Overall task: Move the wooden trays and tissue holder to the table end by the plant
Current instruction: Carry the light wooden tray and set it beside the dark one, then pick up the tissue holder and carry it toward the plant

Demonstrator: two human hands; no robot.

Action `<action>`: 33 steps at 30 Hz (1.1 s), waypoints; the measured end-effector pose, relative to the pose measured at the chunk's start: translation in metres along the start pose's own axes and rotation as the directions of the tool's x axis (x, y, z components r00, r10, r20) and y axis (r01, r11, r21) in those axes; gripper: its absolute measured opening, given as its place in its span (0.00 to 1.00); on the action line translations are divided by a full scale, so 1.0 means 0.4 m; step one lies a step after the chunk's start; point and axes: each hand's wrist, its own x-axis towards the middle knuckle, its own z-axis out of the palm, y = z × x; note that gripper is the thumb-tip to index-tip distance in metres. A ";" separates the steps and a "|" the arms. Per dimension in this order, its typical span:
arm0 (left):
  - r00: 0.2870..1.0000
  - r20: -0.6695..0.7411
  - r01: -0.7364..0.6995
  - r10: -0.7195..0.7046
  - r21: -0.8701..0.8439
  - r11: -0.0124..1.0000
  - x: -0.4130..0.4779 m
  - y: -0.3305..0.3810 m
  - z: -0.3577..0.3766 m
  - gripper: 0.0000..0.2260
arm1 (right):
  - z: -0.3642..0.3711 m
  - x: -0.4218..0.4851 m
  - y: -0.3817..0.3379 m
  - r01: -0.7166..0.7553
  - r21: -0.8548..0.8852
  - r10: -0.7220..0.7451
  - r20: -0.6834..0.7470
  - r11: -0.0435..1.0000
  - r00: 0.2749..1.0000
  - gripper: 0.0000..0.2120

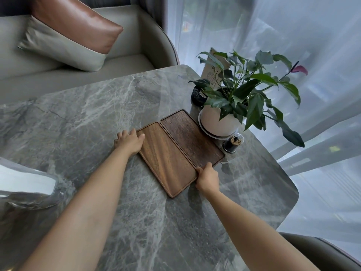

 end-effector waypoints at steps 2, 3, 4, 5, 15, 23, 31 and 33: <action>0.999 -0.015 -0.034 0.034 0.029 0.999 -0.012 -0.007 -0.016 0.27 | -0.009 -0.010 -0.013 0.031 -0.023 -0.031 -0.012 0.999 0.999 0.07; 0.998 -0.027 -0.054 0.055 0.049 0.997 -0.019 -0.012 -0.026 0.27 | -0.015 -0.015 -0.022 0.048 -0.032 -0.049 -0.020 0.998 0.999 0.08; 0.996 -0.043 -0.075 0.078 0.073 0.995 -0.027 -0.017 -0.038 0.27 | -0.021 -0.019 -0.033 0.062 -0.038 -0.063 -0.024 0.997 0.998 0.10; 0.993 -0.061 -0.093 0.100 0.098 0.991 -0.035 -0.024 -0.053 0.27 | -0.027 -0.023 -0.047 0.080 -0.043 -0.081 -0.020 0.996 0.997 0.12; 0.948 -0.296 -0.069 0.121 0.180 0.981 -0.169 -0.147 -0.278 0.28 | -0.057 -0.103 -0.300 0.487 -0.144 -0.474 0.113 0.862 0.873 0.30; 0.907 -0.422 0.066 0.011 0.167 0.984 -0.328 -0.383 -0.407 0.30 | 0.036 -0.278 -0.500 0.741 -0.320 -0.728 0.187 0.590 0.660 0.36; 0.936 -0.338 0.150 -0.096 0.139 0.979 -0.440 -0.632 -0.394 0.35 | 0.191 -0.450 -0.574 0.833 -0.426 -0.763 0.384 0.353 0.520 0.36; 0.953 -0.285 0.139 -0.103 0.107 0.984 -0.445 -0.672 -0.367 0.41 | 0.229 -0.470 -0.573 0.839 -0.437 -0.743 0.432 0.323 0.511 0.37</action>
